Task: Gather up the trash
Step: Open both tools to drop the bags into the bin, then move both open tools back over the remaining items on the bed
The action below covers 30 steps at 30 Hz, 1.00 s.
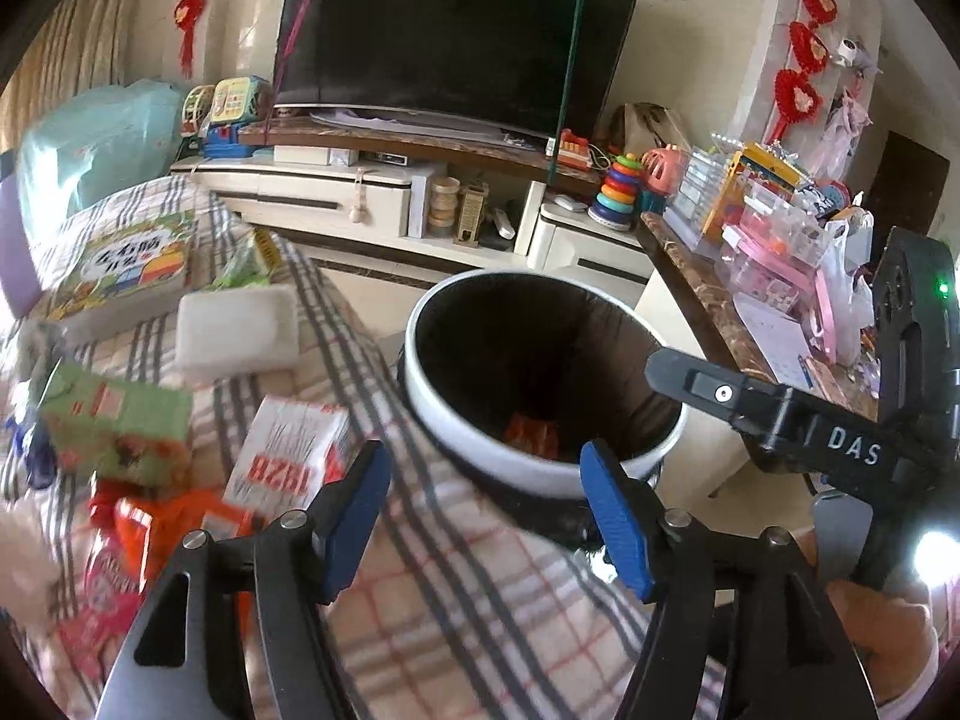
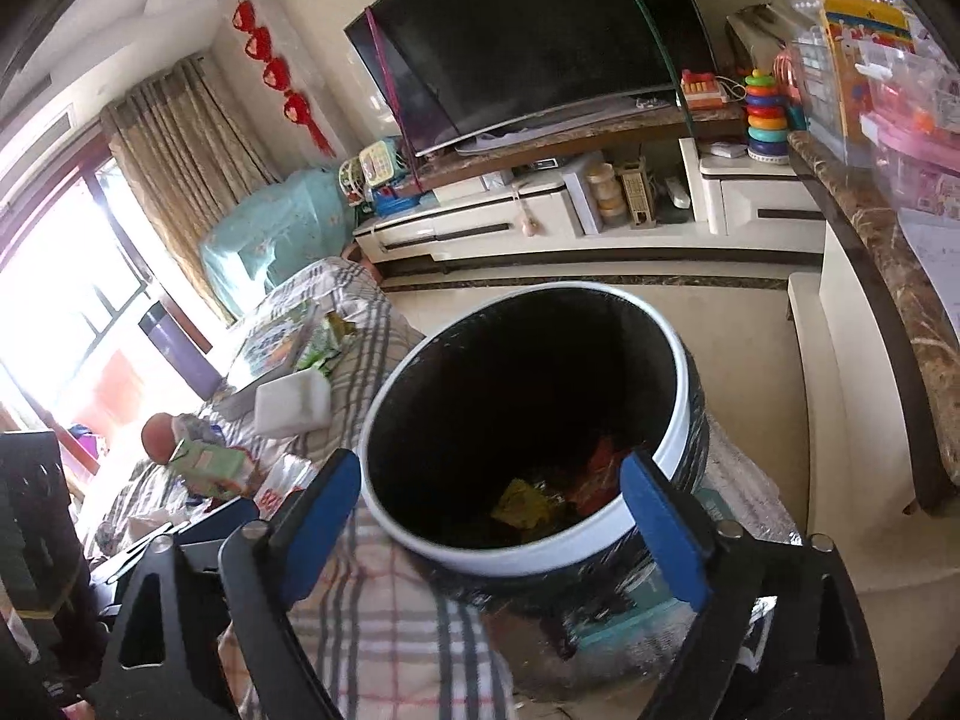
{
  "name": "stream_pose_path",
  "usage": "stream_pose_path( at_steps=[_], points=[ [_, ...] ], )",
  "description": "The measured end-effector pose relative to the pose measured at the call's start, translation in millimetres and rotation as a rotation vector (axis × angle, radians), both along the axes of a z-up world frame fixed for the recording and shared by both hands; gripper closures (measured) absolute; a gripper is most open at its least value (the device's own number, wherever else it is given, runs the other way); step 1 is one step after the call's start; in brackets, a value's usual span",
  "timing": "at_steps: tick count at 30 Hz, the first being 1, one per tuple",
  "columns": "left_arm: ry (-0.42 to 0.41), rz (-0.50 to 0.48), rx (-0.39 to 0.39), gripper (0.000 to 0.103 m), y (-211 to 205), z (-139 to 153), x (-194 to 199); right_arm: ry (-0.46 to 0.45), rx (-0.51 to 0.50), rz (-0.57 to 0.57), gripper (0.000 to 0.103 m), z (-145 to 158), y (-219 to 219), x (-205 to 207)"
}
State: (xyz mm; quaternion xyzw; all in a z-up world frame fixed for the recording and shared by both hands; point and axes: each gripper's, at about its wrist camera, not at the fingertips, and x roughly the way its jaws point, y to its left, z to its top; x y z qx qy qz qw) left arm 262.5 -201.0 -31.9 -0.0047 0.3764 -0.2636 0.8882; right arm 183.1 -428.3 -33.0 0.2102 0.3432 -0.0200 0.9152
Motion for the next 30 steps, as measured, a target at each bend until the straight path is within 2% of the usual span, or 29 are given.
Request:
stream_pose_path(
  at_steps=[8, 10, 22, 30],
  points=[
    [0.022, 0.044, -0.018, 0.035, 37.0, 0.7, -32.9, -0.001, 0.010, 0.019, 0.008, -5.8, 28.8, -19.7],
    [0.021, 0.071, -0.019, 0.031, 50.7, 2.3, -40.4, 0.002, 0.014, 0.023, 0.008, -7.6, 34.6, -22.8],
    [0.033, 0.196, -0.031, 0.028, 108.2, 3.8, -84.1, 0.019, 0.034, 0.096, 0.008, -17.6, 76.7, -28.2],
    [0.055, 0.248, -0.023, 0.028, 136.1, 3.1, -92.7, 0.033, 0.040, 0.149, 0.008, -24.3, 105.3, -27.2]
  ],
)
